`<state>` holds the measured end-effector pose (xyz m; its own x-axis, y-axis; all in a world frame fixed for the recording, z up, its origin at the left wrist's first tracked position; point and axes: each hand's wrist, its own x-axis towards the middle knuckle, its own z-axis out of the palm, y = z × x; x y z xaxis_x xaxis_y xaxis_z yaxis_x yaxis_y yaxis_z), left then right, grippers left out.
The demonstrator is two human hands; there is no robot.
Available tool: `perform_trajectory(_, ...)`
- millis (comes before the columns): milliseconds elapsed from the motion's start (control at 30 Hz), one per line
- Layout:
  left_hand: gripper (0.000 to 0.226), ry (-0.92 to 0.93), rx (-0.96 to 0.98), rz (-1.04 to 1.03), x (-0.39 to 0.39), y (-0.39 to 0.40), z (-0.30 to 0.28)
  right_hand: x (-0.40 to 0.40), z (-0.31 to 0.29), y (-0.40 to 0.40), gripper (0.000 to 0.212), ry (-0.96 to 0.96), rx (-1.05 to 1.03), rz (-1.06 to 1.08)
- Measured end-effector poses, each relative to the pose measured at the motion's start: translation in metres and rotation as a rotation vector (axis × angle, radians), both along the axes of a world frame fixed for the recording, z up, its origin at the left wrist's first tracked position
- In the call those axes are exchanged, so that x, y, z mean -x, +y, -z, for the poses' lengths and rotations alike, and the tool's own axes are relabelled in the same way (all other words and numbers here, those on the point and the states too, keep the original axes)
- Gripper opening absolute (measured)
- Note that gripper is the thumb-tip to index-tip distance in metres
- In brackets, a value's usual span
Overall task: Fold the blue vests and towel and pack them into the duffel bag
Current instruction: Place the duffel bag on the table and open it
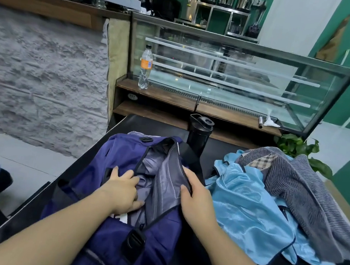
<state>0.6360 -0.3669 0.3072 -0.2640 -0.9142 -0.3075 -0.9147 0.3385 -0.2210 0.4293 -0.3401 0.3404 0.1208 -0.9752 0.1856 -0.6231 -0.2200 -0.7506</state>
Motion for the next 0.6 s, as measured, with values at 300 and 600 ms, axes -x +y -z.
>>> perform_trajectory(300,0.032,0.535,0.274,0.008,-0.068,0.011,-0.036,-0.012,-0.023,-0.003,0.061,-0.007,0.018,0.025)
perform_trajectory(600,0.044,0.534,-0.074,0.006,-0.006,0.016,0.008,-0.015,-0.027,0.009,0.058,-0.006,0.002,-0.002)
